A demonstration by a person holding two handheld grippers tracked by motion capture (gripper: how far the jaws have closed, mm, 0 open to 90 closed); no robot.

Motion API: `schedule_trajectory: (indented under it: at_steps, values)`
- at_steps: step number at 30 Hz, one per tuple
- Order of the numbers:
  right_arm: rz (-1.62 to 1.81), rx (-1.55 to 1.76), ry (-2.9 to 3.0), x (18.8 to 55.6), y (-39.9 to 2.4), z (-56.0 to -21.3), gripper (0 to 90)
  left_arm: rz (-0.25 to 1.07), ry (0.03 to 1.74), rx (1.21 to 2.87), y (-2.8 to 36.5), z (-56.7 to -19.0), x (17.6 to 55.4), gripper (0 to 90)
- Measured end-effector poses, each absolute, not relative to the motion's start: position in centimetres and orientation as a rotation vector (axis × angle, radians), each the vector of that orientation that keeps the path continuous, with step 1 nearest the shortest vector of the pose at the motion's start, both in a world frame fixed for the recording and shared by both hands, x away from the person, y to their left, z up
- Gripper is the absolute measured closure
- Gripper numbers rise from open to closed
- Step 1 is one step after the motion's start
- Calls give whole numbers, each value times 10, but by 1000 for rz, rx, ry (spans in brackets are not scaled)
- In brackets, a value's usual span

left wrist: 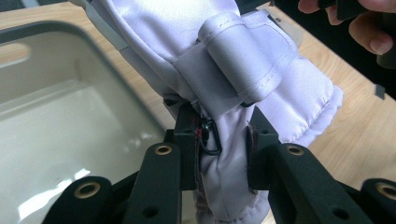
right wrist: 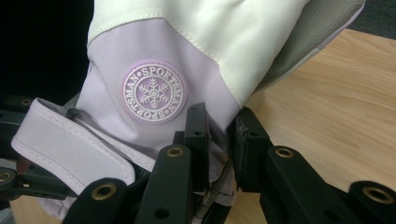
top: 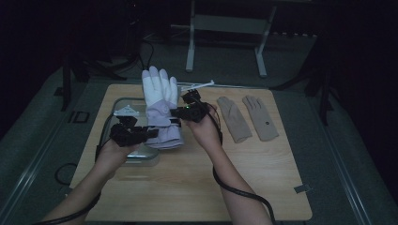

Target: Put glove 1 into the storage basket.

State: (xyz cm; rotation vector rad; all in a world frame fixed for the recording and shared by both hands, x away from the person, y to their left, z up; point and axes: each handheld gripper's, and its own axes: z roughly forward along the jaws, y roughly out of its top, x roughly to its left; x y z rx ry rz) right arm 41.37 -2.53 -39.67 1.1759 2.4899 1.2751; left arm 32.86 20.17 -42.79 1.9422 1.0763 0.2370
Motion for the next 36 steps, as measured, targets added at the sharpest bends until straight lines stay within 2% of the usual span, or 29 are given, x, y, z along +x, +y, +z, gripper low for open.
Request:
schedule_trajectory:
  at_steps: [15, 22, 23, 31, 34, 36]
  values:
    - [1288, 1141, 2548, 426, 48, -419, 783, 239, 1144, 1959, 272, -446, 333, 722]
    - [1234, 1159, 2594, 431, 70, -443, 783, 210, 1199, 1997, 283, -464, 337, 722]
    - [1210, 1186, 2615, 433, 73, -455, 783, 179, 1220, 2006, 285, -472, 340, 720]
    - [1137, 1251, 2668, 435, 73, -482, 782, 104, 1262, 2056, 281, -490, 344, 710]
    - [1107, 1260, 2688, 436, 75, -487, 782, 91, 1273, 2074, 280, -494, 345, 671]
    - [1088, 1256, 2700, 436, 76, -491, 783, 78, 1272, 2063, 281, -496, 344, 603]
